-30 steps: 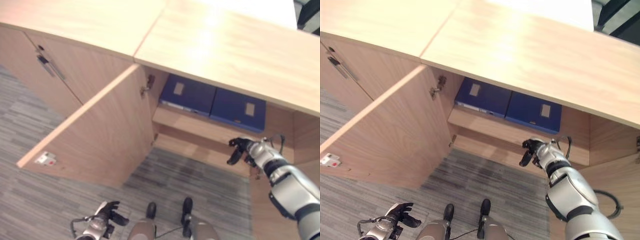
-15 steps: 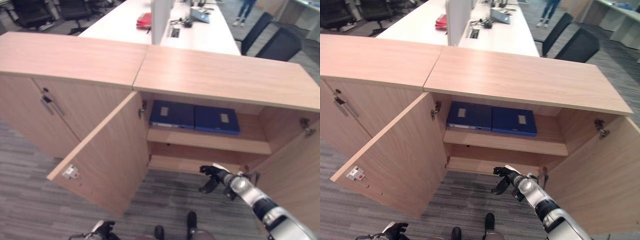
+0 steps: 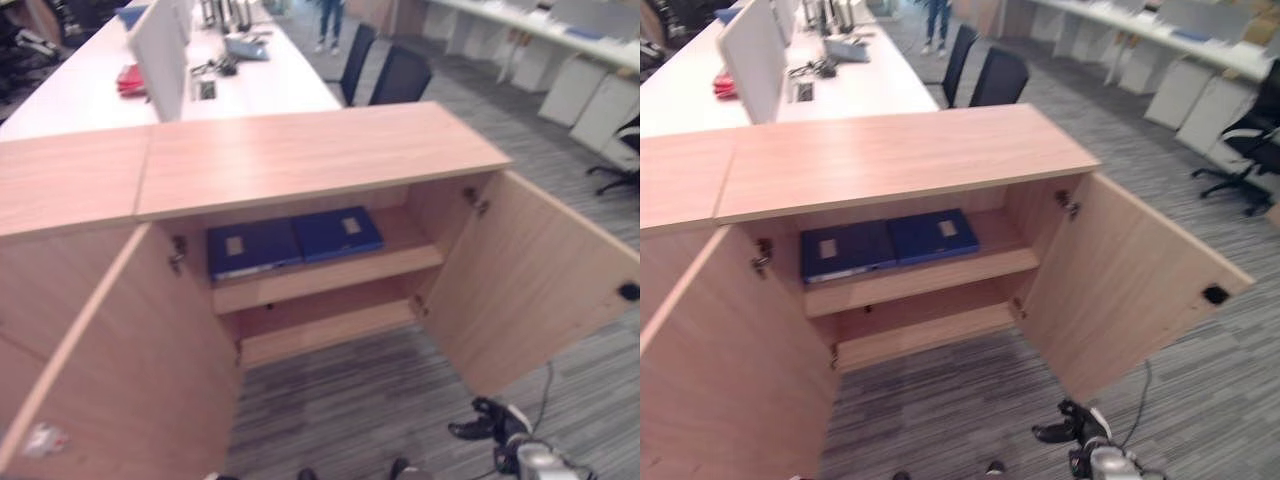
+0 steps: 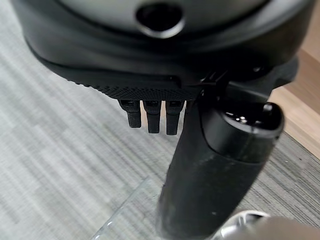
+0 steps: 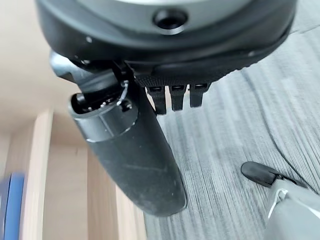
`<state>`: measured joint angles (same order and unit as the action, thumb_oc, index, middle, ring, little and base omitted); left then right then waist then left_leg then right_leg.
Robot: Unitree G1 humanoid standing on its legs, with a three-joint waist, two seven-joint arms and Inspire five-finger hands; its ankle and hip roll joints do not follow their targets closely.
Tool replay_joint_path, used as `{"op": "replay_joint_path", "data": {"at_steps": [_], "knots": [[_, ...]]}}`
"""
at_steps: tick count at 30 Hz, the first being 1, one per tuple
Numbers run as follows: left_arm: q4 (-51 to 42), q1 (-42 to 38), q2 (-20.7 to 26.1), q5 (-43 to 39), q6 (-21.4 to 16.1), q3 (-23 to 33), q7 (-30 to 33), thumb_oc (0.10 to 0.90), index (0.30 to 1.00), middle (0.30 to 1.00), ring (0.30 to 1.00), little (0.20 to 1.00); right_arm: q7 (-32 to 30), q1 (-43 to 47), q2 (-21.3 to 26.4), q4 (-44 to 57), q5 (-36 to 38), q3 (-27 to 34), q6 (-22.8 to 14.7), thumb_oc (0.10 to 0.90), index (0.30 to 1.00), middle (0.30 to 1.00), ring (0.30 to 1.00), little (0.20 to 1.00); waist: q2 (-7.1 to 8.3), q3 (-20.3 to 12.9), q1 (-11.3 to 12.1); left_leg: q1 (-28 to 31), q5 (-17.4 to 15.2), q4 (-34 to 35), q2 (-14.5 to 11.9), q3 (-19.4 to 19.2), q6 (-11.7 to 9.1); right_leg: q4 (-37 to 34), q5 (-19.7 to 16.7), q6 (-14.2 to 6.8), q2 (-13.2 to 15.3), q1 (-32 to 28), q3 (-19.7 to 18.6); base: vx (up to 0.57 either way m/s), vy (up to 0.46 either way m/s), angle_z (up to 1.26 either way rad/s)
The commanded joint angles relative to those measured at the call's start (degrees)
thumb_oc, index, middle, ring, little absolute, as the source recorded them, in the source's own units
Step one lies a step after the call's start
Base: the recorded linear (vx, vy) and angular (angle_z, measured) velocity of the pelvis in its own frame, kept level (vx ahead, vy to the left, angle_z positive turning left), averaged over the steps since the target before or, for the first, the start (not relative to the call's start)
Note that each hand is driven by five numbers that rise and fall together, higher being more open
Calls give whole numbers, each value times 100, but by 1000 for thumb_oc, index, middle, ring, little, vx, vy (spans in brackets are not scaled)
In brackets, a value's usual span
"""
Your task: Put the empty folder in the office cabinet
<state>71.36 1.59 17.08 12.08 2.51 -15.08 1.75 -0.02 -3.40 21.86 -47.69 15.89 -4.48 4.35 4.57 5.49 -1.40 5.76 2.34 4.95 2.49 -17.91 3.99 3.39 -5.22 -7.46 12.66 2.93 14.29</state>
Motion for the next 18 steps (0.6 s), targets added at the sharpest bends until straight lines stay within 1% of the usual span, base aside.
{"op": "replay_joint_path", "data": {"at_steps": [1, 2, 3, 4, 5, 9, 13, 16, 18], "knots": [[143, -467, 107, 16, -68, 185, 146, 800, 900, 900, 900, 900, -182, 479, 224, -37, 264, 68, -384, 800, 900, 900, 900, 900, -74, -107, -148, 148, -999, 5, 175, 275, 159, 3, -221, -404, 307, 127, -125, 37, -105, -67], [137, -477, 98, -42, -76, 203, 165, 800, 900, 900, 900, 900, -172, 436, 188, -148, 278, 72, -368, 800, 900, 900, 900, 900, -59, -115, -150, 143, -992, 5, 156, 261, 141, -66, -227, -402, 261, 107, -152, -13, -168, -33], [104, -489, 85, -96, -79, 198, 183, 800, 900, 900, 900, 900, -186, 418, 164, -231, 317, 89, -360, 800, 900, 900, 900, 900, -20, -121, -152, 74, -878, 5, 145, 189, 137, -149, -308, -335, 230, 140, -148, 25, -76, -26], [106, -483, 86, -95, -79, 193, 181, 800, 900, 900, 900, 900, -187, 411, 163, -235, 317, 89, -360, 800, 900, 900, 900, 900, -50, -133, -151, 130, -985, 5, 132, 262, 126, -135, -226, -396, 212, 89, -179, -30, -117, -27], [88, -492, 55, -144, -99, 173, 221, 800, 900, 900, 900, 900, -205, 393, 73, -462, 444, 133, -371, 800, 900, 900, 900, 900, -12, -155, -162, 54, -870, 5, 115, 213, 112, -263, -272, -323, 162, 86, -169, 34, -83, -22], [160, -441, -6, -157, -92, 149, 265, 800, 900, 900, 900, 900, -240, 394, -66, -970, 644, 193, -372, 800, 900, 900, 900, 900, -26, -214, -160, 69, -863, 5, 60, 254, 67, -391, -176, -293, 63, -22, -165, 22, -82, 1], [331, -376, -22, -64, -83, 165, 288, 800, 900, 900, 900, 900, -276, 397, -123, -1131, 725, 243, -371, 800, 900, 900, 900, 900, -31, -240, -154, 79, -858, 5, 15, 284, 27, -423, -105, -265, 8, -85, -160, 24, -43, 2], [407, -299, -29, -42, -75, 212, 322, 800, 900, 900, 900, 900, -506, 411, -3, -1121, 923, 600, -472, 800, 900, 900, 900, 900, -80, -248, -181, 75, -851, 5, -4, 346, 10, -373, -31, -249, -14, -118, -164, 23, -31, 4], [405, -282, -1, -30, -70, 242, 341, 800, 900, 900, 900, 900, -628, 430, 179, -1085, 950, 829, -506, 800, 900, 900, 900, 900, -101, -231, -200, 72, -852, 5, -13, 377, 7, -276, 15, -232, -17, -92, -194, 5, -14, 5]]}}
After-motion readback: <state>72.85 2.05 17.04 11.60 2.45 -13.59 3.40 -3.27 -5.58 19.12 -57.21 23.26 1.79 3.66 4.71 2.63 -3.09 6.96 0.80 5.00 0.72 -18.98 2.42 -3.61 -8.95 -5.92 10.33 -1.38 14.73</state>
